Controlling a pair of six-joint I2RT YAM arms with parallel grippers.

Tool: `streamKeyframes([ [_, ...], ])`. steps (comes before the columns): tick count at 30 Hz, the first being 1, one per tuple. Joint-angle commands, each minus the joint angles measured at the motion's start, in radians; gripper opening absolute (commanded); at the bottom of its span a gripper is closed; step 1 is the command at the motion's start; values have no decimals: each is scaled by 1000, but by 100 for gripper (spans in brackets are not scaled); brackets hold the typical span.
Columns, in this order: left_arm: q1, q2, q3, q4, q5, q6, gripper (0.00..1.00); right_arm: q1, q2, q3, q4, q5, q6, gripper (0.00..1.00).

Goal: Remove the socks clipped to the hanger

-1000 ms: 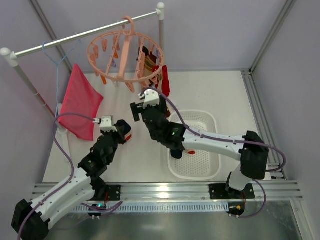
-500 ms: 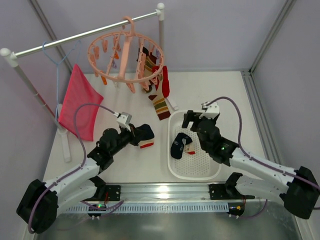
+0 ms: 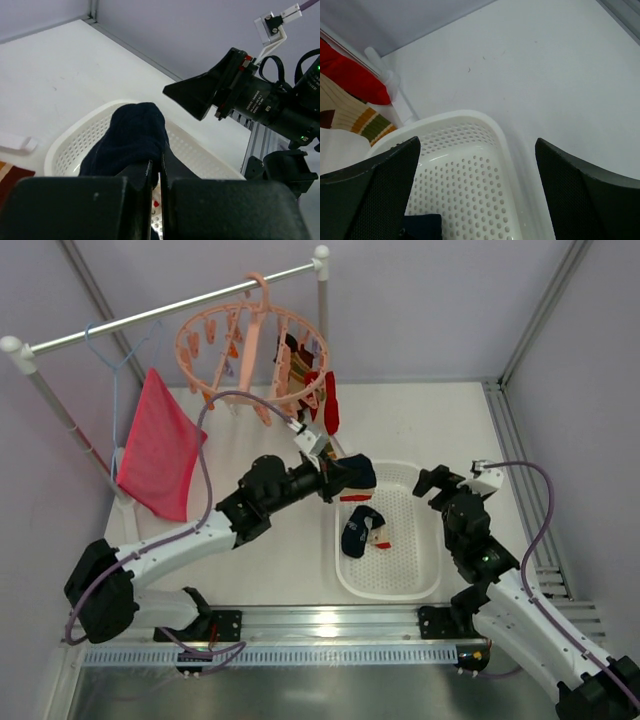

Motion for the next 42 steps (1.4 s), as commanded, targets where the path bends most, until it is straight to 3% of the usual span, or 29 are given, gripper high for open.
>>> streamKeyframes([
  [1,-73,134,107,12,-8,46,0,-31,0,-10,-15,-34,25,96],
  [10,-187,430,257,49,-59,35,0,-171,-147,-30,-159,-10,-9,97],
  [18,-227,490,296,12,-137,49,1,-197,-230,-39,-192,-5,-38,99],
  [21,-245,501,302,-1,-158,57,36,-199,-208,-47,-172,-20,-35,99],
  [23,-260,504,306,-4,-178,68,98,-197,-190,-53,-157,-28,-29,99],
  [29,-297,483,302,-42,-284,114,100,-199,-170,-56,-144,-43,-26,99],
  [33,-300,406,234,-16,-439,130,100,-197,-171,-59,-144,-36,-35,99],
  [39,-300,331,211,-92,-413,177,100,-197,-142,-67,-117,-51,-29,99],
  [42,-300,287,173,-91,-503,175,100,-197,-124,-65,-109,-63,-30,99],
])
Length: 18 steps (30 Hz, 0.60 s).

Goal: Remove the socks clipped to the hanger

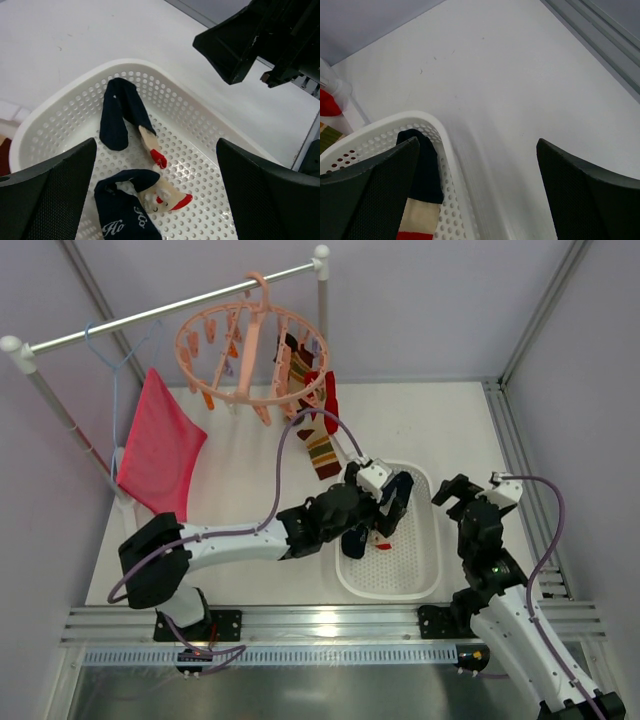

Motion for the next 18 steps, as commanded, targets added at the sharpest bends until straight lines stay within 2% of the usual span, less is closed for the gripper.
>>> streamKeyframes([
  [1,0,-77,-41,3,-125,30,100,-5,21,-2,53,-15,-8,99],
  [5,3,-171,-112,19,-368,40,100,-5,10,-9,68,-20,-11,99],
  [9,35,-202,-88,-66,-551,8,100,-5,20,-12,87,-49,-5,99],
  [12,101,-196,-80,-115,-559,-57,99,-5,32,-17,100,-59,-6,99],
  [15,156,-176,-98,-55,-594,-54,100,-5,35,-21,110,-69,-9,99],
  [18,190,-121,-101,46,-651,9,100,-5,35,-23,117,-81,-12,99],
])
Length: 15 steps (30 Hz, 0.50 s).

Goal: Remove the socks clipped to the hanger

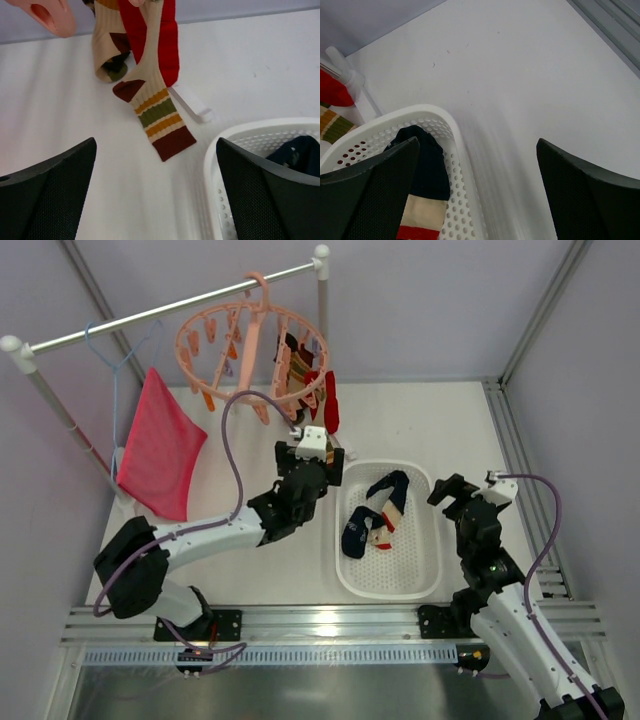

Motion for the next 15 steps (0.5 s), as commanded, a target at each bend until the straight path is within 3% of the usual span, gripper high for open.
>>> streamKeyframes([
  [1,29,71,2,149,-124,73,100,-5,3,-4,60,-23,-14,99],
  [10,127,263,22,460,-106,224,100,-5,38,-12,139,-85,-3,99],
  [15,184,355,35,547,-8,288,100,-5,75,-15,175,-101,-11,99],
])
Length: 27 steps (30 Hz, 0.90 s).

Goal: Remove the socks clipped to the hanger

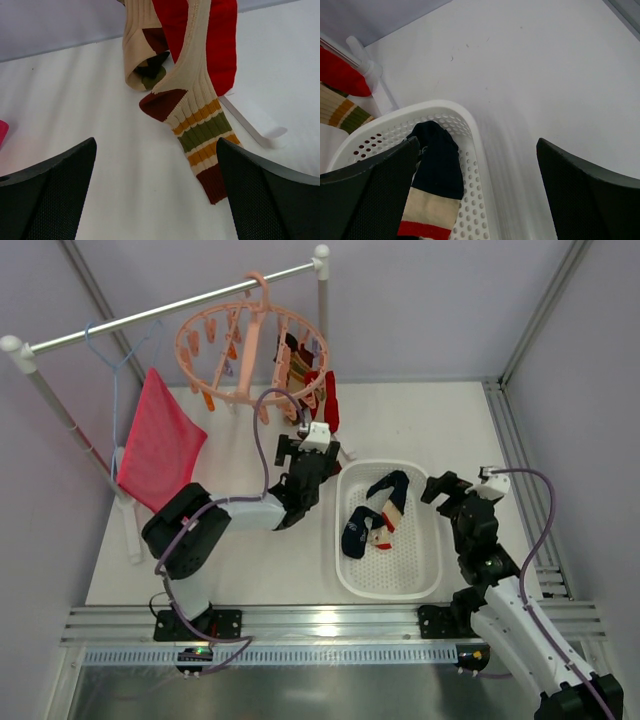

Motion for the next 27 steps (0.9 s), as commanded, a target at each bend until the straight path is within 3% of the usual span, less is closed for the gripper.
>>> streamKeyframes([
  [1,38,44,43,206,40,69,100,-7,22,-3,94,-25,-9,99],
  [11,87,186,82,349,102,134,100,-5,54,18,103,-36,-21,99],
  [19,92,255,113,484,64,206,57,-7,35,24,77,25,-58,99],
  [20,92,264,116,493,63,230,43,-5,37,23,79,22,-56,99],
  [23,93,291,132,534,47,260,20,-4,51,23,94,5,-50,99],
  [26,92,297,122,576,35,278,0,-5,71,27,97,1,-52,99],
  [27,92,295,118,587,30,281,0,-5,72,27,98,4,-53,99],
])
